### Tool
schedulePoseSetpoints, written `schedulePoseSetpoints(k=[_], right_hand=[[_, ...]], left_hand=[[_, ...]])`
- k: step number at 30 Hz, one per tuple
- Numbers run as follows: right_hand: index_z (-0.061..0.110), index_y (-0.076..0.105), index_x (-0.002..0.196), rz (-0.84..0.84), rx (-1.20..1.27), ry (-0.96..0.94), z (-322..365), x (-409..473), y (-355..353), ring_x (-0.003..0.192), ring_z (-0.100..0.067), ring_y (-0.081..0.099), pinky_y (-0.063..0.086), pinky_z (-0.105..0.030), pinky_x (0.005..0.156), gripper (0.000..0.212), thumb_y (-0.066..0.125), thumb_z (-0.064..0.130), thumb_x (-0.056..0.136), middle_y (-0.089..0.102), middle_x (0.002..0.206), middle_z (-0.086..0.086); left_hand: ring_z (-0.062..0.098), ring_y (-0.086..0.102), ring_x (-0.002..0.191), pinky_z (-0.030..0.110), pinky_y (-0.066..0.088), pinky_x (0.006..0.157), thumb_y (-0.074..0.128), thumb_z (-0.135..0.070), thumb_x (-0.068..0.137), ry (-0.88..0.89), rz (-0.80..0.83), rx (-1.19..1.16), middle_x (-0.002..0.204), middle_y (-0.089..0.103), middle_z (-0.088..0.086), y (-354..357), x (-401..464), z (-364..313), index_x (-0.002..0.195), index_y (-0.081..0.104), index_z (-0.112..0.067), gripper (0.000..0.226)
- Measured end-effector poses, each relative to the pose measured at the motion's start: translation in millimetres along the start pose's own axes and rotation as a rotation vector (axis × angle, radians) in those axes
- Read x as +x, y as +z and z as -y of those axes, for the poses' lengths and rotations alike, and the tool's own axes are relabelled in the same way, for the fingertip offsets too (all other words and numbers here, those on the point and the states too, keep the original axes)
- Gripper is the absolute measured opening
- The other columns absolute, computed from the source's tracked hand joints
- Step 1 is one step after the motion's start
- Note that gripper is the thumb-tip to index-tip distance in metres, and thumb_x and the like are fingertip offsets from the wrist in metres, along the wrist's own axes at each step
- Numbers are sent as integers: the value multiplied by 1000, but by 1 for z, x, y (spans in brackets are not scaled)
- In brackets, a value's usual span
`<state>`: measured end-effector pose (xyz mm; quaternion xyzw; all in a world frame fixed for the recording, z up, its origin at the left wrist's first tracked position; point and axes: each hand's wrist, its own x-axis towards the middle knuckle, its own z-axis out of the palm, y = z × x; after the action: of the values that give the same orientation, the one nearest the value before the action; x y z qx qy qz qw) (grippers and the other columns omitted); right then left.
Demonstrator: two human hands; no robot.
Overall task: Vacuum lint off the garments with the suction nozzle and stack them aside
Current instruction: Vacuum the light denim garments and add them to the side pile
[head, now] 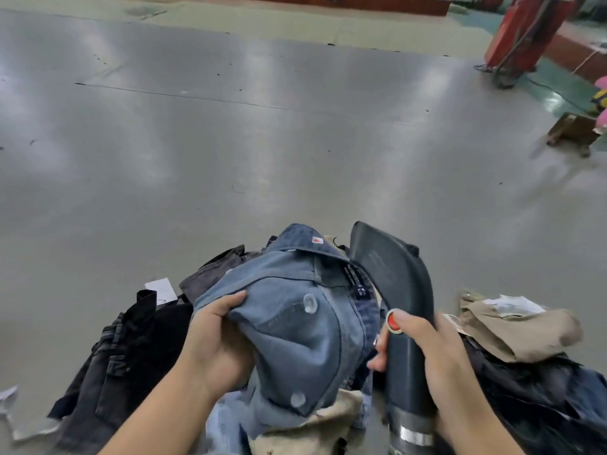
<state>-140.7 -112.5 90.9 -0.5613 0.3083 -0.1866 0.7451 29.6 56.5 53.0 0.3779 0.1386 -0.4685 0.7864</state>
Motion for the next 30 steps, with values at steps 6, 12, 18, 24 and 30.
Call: schedulePoseSetpoints(k=[6, 12, 18, 24, 30], right_hand=[[35, 68, 87, 184, -178, 128, -12, -24, 9, 57, -21, 66, 50, -29, 53, 41, 72, 41, 46, 69, 67, -8], [51, 51, 107, 245, -362, 113, -25, -28, 22, 93, 12, 62, 46, -16, 83, 51, 62, 36, 59, 66, 99, 35], [34, 66, 87, 177, -265, 184, -21, -25, 24, 53, -24, 61, 49, -33, 57, 34, 68, 38, 52, 66, 63, -8], [0, 55, 90, -57, -190, 125, -1, -11, -2, 44, -30, 58, 47, -30, 40, 42, 71, 27, 62, 61, 57, -16], [11, 62, 76, 45, -224, 128, 7, -21, -5, 42, -33, 57, 47, -31, 39, 29, 73, 28, 54, 60, 54, -17]], left_hand=[[30, 66, 107, 42, 51, 92, 50, -13, 82, 122, -29, -126, 119, 67, 18, 11, 9, -3, 122, 60, 0, 44], [30, 70, 97, 39, 49, 86, 44, -12, 94, 160, -74, -115, 111, 70, 19, 10, 9, 6, 107, 67, 2, 29], [31, 70, 96, 41, 52, 82, 43, -12, 95, 152, -86, -81, 111, 70, 19, 9, 8, 12, 110, 65, 2, 31], [33, 65, 106, 41, 48, 89, 47, -12, 93, 143, -142, -53, 113, 69, 19, 6, 4, 14, 116, 62, 2, 31], [29, 69, 99, 37, 49, 81, 44, -12, 96, 187, -147, -36, 110, 70, 18, 10, 1, 17, 114, 62, 1, 29]])
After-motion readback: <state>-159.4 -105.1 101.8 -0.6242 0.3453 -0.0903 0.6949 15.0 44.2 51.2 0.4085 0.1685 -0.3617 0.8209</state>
